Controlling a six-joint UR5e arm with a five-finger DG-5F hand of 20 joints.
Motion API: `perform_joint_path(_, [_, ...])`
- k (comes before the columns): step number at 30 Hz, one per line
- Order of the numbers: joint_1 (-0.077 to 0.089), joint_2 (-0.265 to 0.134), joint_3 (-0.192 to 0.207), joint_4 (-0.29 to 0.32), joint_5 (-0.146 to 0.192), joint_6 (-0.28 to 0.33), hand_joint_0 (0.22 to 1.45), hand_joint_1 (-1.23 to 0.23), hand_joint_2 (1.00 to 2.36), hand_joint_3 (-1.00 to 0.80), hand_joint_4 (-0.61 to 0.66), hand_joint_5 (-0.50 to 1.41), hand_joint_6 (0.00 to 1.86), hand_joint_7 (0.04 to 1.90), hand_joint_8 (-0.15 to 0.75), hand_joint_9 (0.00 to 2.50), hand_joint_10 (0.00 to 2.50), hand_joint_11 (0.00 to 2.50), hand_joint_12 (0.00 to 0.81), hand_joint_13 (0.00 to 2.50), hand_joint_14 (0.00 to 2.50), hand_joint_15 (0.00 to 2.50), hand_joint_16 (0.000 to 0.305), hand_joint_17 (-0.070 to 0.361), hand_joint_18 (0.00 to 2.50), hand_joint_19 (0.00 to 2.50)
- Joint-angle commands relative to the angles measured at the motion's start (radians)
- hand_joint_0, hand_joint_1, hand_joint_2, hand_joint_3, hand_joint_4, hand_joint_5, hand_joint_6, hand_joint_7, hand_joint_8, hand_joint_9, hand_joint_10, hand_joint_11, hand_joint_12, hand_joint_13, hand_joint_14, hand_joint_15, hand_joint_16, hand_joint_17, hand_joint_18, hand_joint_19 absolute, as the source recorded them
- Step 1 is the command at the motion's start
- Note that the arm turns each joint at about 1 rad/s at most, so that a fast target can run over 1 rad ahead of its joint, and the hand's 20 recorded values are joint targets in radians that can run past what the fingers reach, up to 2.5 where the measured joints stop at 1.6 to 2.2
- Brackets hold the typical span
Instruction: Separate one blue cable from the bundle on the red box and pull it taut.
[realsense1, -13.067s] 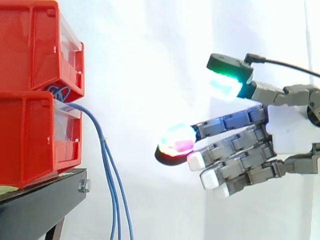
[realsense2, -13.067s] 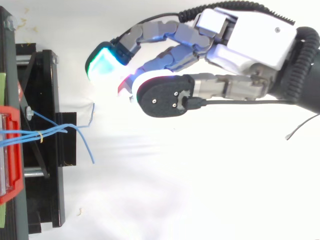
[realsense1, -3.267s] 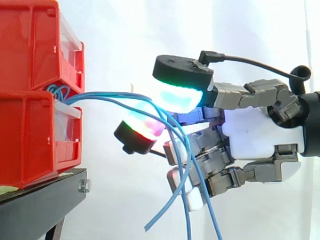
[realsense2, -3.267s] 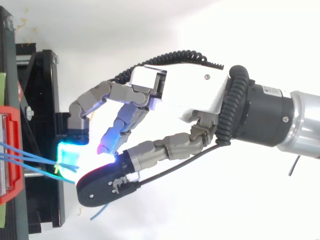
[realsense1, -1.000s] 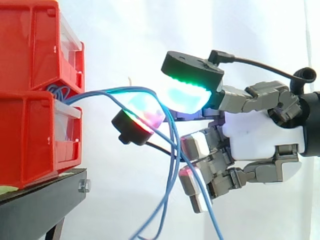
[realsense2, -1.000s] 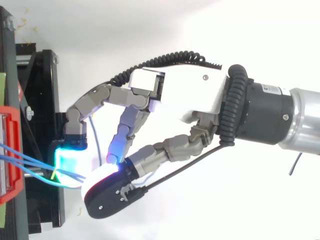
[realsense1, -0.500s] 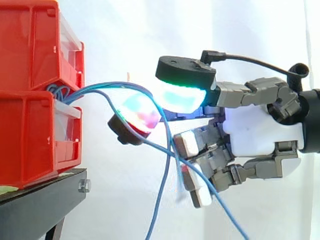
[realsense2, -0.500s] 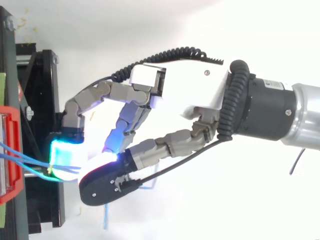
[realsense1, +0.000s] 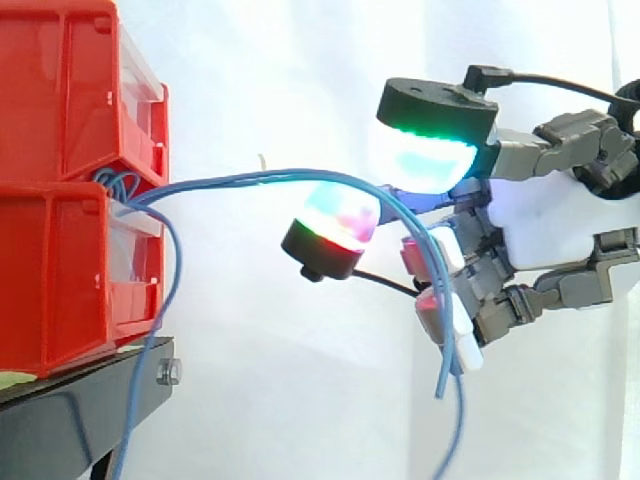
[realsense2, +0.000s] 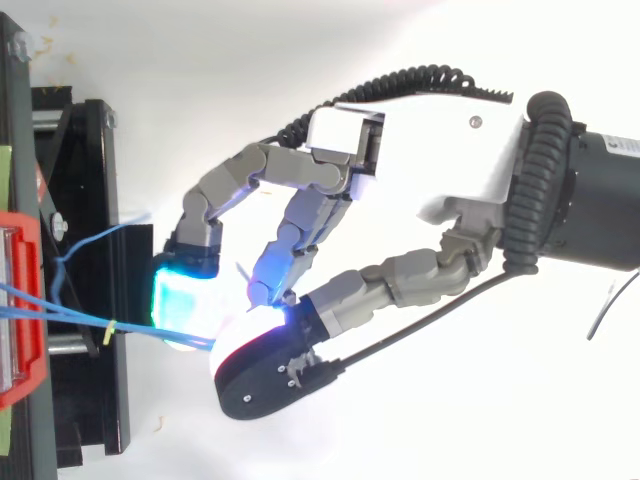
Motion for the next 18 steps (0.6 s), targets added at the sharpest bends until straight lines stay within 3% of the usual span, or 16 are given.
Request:
perform_joint_path(1, [0.001,0.002,0.0,-0.01,0.0,-0.001,0.55,-0.75,1.0,-0.5,0.0,-0.1,0.89,0.87,0.193,1.23,0.03,0.67,0.321,1.11,0.02,0.61,0.053,0.12,0.8,0.8])
perform_joint_path(4, [0.001,0.002,0.0,-0.007,0.003,-0.004,0.59,-0.72,1.0,-0.5,-0.01,-0.1,0.89,0.9,0.193,1.24,0.02,0.66,0.314,1.12,0.03,0.62,0.051,0.115,0.79,0.81])
perform_joint_path(11, [0.001,0.002,0.0,-0.004,0.0,-0.007,0.63,-0.79,1.02,-0.3,-0.02,-0.11,0.91,0.89,0.198,1.22,0.03,0.66,0.318,1.12,0.02,0.62,0.051,0.115,0.8,0.8])
perform_joint_path(18, [0.001,-0.002,0.0,0.036,0.002,0.013,0.59,-0.73,1.01,-0.44,0.02,-0.11,0.91,0.84,0.201,1.22,0.03,0.65,0.319,1.11,0.02,0.62,0.052,0.117,0.8,0.82])
